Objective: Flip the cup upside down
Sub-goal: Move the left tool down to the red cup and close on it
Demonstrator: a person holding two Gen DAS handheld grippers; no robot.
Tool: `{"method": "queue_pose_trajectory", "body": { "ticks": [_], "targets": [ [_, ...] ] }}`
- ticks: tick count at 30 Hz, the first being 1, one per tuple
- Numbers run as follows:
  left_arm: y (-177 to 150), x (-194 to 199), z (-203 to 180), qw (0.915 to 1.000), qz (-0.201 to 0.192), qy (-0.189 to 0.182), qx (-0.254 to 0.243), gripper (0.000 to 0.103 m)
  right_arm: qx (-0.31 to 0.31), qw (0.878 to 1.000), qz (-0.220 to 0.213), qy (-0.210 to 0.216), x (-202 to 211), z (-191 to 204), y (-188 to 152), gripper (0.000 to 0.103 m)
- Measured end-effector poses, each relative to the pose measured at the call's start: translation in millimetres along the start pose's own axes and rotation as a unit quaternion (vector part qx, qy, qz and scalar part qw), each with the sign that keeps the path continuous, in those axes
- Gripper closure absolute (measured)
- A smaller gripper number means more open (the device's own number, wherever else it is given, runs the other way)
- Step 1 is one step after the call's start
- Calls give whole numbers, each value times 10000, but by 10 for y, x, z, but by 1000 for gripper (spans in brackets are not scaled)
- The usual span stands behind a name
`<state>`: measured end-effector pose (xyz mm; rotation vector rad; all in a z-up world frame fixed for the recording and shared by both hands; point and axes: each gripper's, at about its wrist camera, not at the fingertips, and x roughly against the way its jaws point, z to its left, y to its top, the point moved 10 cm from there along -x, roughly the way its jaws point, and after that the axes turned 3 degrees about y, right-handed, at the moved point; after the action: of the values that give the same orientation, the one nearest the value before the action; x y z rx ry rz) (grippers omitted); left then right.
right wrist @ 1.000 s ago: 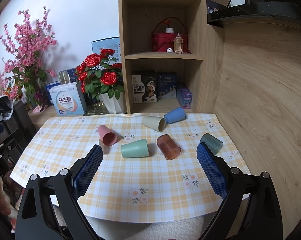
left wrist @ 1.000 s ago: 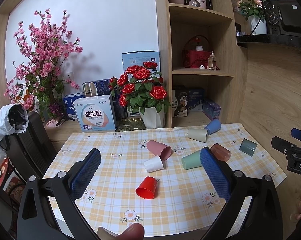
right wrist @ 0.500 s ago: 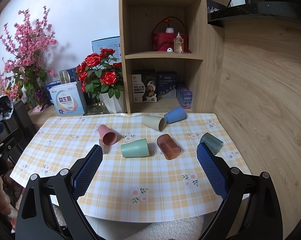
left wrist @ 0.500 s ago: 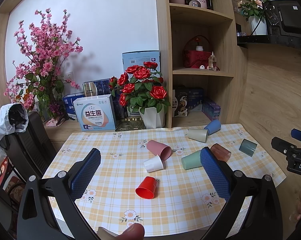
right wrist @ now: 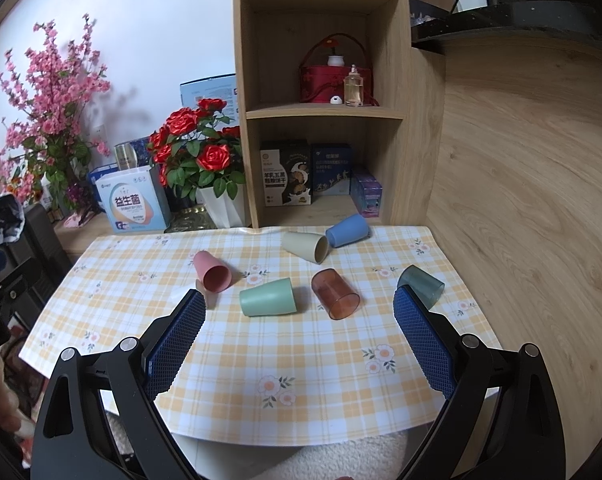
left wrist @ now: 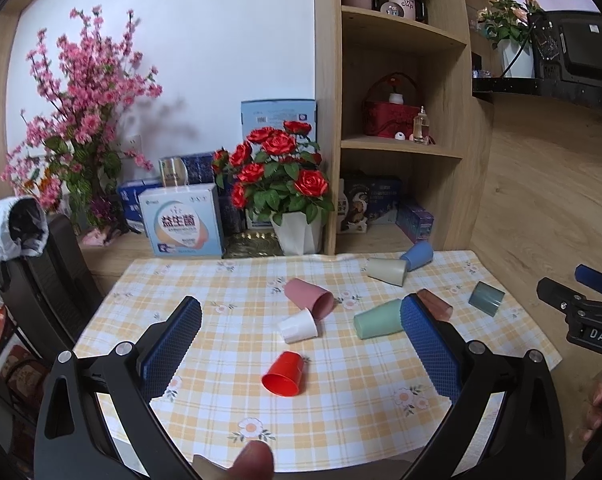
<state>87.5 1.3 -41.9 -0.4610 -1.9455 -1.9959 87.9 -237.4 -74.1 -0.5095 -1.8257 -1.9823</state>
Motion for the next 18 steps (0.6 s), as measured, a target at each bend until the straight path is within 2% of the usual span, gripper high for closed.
{"method": "queue_pose_trajectory", "body": {
  "ticks": [4,9,14,18],
  "targets": [
    [8,-30,105,9997,3,204,94,6,-237,9996,-117,17,-15,-119,1,11],
    [-73,-240,264,9987,270,379,218,6,-412,9987,-279,99,-135,-260,91,11],
    [-238,-526,549,9959,520,689,266,6,-548,9983,-162,95,-416,-362,102,11],
    [-411,-782,824,9930,755,706,569,6,-631,9980,29,65,-687,-404,27,11]
  ]
}}
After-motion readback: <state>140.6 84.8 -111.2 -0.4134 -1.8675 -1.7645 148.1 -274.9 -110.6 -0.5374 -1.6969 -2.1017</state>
